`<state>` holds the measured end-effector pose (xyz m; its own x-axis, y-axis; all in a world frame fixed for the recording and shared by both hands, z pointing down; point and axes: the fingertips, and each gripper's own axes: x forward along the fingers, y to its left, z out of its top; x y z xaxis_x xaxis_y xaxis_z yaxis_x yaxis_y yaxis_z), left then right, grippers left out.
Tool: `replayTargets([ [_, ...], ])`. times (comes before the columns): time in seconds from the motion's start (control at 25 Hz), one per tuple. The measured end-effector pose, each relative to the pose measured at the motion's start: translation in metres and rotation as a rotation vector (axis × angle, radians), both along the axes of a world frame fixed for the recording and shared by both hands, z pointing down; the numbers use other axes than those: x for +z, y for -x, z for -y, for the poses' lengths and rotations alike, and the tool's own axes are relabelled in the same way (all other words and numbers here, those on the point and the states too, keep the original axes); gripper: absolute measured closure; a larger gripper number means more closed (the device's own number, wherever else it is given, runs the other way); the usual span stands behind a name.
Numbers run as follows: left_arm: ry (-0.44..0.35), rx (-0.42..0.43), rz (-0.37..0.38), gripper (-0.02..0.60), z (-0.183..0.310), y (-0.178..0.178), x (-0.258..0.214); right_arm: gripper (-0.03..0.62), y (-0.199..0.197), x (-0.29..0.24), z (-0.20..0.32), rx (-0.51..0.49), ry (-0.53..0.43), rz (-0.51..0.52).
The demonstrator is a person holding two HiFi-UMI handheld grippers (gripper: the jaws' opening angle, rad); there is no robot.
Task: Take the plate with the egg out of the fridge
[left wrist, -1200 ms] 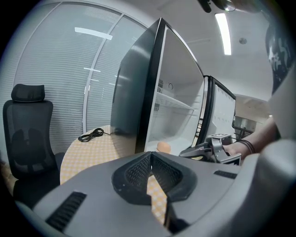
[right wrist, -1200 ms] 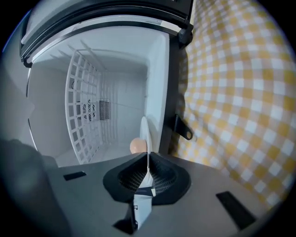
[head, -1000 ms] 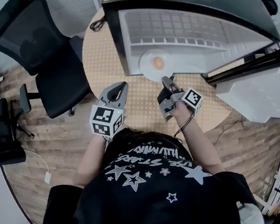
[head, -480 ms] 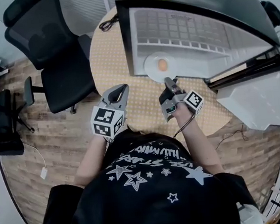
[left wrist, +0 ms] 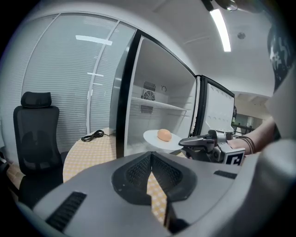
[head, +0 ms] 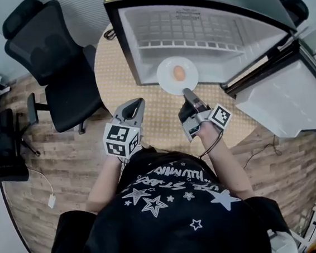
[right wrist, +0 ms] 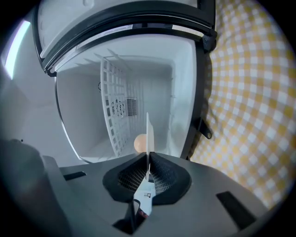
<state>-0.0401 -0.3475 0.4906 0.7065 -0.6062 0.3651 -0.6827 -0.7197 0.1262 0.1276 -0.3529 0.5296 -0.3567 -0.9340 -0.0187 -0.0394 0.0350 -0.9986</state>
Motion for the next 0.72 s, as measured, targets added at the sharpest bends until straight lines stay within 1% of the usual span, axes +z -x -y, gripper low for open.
replayTargets([
  [0.16,-0.006,-0.002,0.004,0.577,-0.013,-0.012,-0.003,0.559,-0.014,-0.013,-0.026,-0.005,-0.022,0.001],
  [0.4,-0.011,-0.003,0.026,0.576,-0.045,-0.036,-0.003,0.559,-0.038,-0.009,-0.075,-0.029,0.002,-0.011],
  [0.6,-0.014,-0.037,0.049,0.575,-0.08,-0.05,-0.001,0.559,-0.053,0.002,-0.108,-0.08,0.014,-0.027],
  [0.72,-0.003,-0.066,0.056,0.575,-0.102,-0.053,0.001,0.558,-0.059,0.009,-0.123,-0.107,0.026,-0.022],
])
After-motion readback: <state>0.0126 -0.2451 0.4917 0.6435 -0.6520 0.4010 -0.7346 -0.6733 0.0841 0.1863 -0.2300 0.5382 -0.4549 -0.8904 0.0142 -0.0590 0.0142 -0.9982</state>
